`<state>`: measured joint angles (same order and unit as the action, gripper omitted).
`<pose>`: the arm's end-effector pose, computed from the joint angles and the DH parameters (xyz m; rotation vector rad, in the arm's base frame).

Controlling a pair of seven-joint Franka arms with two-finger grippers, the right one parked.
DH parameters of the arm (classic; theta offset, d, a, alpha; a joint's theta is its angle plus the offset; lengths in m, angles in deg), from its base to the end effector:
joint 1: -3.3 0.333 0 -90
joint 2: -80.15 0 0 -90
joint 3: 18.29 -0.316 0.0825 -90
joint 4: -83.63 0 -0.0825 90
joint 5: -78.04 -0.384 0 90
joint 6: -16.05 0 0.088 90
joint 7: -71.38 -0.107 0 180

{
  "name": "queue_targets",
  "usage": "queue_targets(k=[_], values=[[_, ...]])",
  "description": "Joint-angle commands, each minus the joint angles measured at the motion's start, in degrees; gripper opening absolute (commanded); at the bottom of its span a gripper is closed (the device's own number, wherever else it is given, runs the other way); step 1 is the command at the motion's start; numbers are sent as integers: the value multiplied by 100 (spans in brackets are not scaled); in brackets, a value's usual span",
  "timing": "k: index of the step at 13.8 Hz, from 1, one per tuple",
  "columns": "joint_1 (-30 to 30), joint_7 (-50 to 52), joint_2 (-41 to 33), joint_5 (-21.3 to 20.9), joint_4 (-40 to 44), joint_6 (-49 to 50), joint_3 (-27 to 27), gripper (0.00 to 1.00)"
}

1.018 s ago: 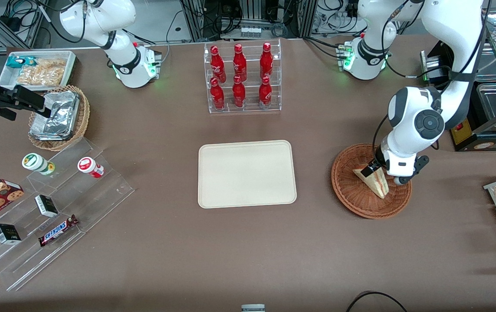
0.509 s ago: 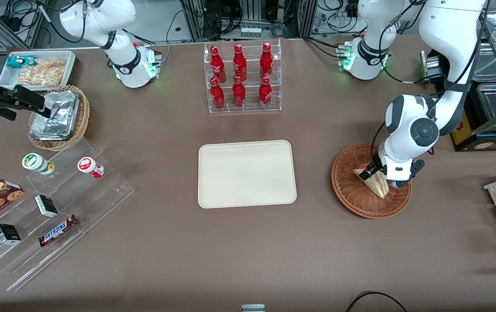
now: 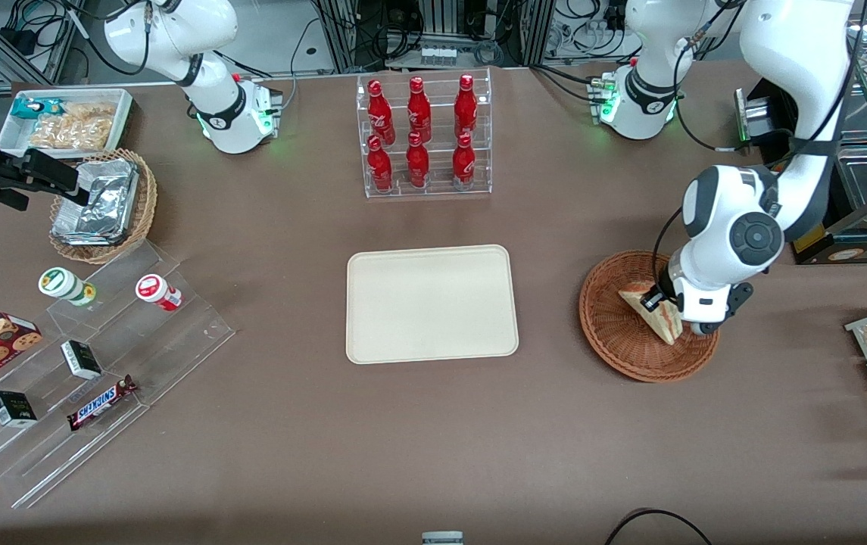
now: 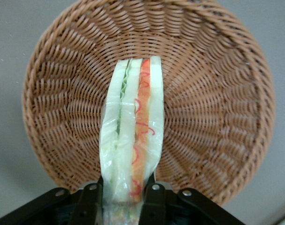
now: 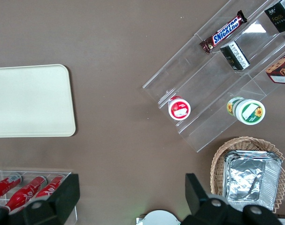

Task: Place sandwich from basket to tray
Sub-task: 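Lift the sandwich and carry it with the left gripper over the tray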

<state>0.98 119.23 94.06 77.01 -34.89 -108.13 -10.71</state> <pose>0.5588 -0.0955 0.3043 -2.9193 -0.9882 0.2048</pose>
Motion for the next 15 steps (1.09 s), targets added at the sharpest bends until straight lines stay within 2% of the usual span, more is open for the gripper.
queue_targets(k=[1, 7, 11, 15], values=[[-241, -538, -37, -3, 530, 708, 6, 7], [-1304, -540, 357, 24, 1445, 1071, 42, 7], [-2156, -461, 1121, 85, 2235, 1071, 42, 7], [-3026, 539, 1903, 50, 3088, 1053, 42, 7]])
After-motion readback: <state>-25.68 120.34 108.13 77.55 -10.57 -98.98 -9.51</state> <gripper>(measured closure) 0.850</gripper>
